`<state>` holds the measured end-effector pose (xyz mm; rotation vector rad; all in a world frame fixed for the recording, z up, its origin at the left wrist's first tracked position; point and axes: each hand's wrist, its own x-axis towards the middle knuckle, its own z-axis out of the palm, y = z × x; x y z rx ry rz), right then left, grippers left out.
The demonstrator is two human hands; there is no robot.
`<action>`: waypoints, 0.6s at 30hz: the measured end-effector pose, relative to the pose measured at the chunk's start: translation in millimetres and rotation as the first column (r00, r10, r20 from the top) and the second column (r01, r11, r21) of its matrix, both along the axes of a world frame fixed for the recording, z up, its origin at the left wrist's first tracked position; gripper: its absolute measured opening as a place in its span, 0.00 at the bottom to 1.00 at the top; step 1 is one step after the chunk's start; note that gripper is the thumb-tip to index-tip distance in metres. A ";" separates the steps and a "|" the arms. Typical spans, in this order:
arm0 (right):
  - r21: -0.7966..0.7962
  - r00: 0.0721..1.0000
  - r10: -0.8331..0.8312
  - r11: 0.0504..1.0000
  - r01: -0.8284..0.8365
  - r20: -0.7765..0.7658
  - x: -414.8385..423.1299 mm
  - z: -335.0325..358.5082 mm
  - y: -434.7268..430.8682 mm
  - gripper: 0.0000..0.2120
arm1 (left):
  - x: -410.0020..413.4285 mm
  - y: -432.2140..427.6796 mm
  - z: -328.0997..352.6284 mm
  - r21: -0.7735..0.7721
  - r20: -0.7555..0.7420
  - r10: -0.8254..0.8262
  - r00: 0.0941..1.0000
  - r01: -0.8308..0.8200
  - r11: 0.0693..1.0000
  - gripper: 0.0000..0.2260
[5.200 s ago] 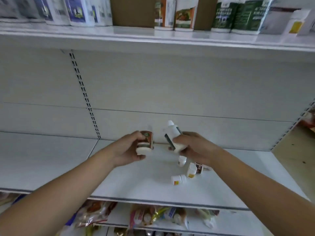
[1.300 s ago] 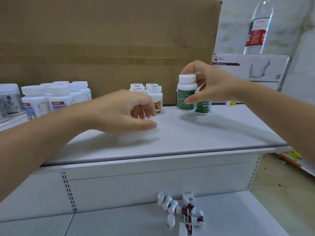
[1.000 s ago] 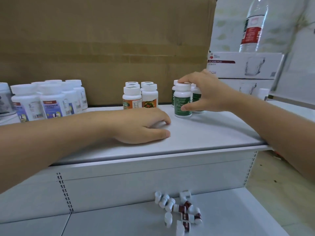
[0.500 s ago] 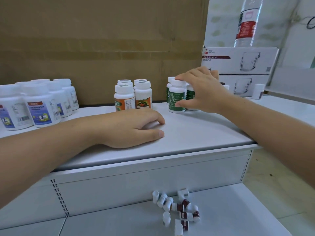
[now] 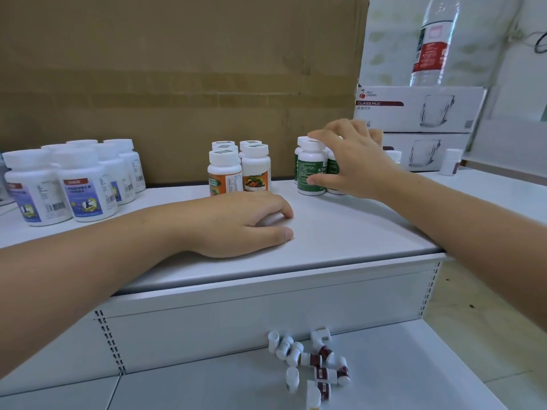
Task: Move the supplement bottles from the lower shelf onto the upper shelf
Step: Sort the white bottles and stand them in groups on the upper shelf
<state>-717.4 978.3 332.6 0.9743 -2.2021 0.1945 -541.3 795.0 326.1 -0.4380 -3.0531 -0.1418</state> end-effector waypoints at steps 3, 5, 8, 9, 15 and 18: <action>-0.034 0.996 0.065 0.997 -0.067 -0.059 9.8 7.6 5.6 0.31 | 3.0 2.8 1.5 -0.009 -0.025 0.005 1.000 -0.005 1.000 0.19; 0.039 0.991 0.117 0.993 -0.115 -0.058 20.0 12.4 12.0 0.26 | 6.8 4.5 4.1 -0.031 -0.031 0.026 0.999 -0.027 0.999 0.18; 0.204 0.984 0.114 0.969 -0.140 0.135 45.1 12.0 26.0 0.25 | 17.8 6.8 13.3 -0.075 0.022 0.117 0.993 -0.115 0.991 0.19; 0.238 0.973 0.090 0.961 -0.141 0.212 54.4 8.9 32.2 0.25 | 23.7 8.3 16.4 -0.084 0.043 0.148 0.988 -0.144 0.986 0.20; 0.160 0.925 0.099 0.973 -0.167 0.366 109.3 -9.4 75.5 0.24 | 63.7 29.2 11.2 -0.104 -0.030 0.193 0.981 -0.195 0.975 0.20; 0.144 0.936 0.126 0.973 -0.182 0.328 132.5 -16.5 93.5 0.25 | 81.8 43.4 3.4 -0.126 -0.125 0.193 0.973 -0.209 0.970 0.20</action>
